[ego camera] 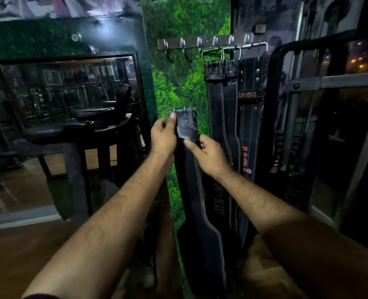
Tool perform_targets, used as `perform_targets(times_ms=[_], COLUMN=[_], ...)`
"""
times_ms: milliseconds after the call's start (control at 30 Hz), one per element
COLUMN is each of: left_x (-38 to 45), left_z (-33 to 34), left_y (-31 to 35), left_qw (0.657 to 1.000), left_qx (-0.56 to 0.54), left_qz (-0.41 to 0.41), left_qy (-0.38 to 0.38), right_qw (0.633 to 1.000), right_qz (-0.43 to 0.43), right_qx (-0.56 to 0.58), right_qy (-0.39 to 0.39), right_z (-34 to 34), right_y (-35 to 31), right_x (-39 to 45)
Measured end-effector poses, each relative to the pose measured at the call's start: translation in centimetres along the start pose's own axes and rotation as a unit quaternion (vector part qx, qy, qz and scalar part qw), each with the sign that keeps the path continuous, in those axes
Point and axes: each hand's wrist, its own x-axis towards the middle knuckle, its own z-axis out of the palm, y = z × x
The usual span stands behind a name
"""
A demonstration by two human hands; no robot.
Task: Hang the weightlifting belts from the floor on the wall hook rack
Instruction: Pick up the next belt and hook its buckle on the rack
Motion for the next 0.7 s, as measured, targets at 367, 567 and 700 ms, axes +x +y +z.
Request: perform_targets(times_ms=[367,567,700], left_x=[-0.1,0.9,2.2], left_z=[1.5,3.0,4.3], left_y=[-2.2,-2.5,-2.7], left_qw=[0.998,0.997,0.998], left_qx=[-0.002,-0.038,-0.028], left_qz=[0.057,0.065,0.062], left_qy=[0.037,0.015,-0.009], right_qw=[0.993,0.975,0.956], right_qz=[0.059,0.127,0.144], right_qx=[0.022,0.173,0.254], right_qy=[0.102,0.050,0.044], right_z=[-1.0,-1.8,-2.2], right_y=[-1.5,-0.2,1.4], right_x=[3.7,6.9,9.5])
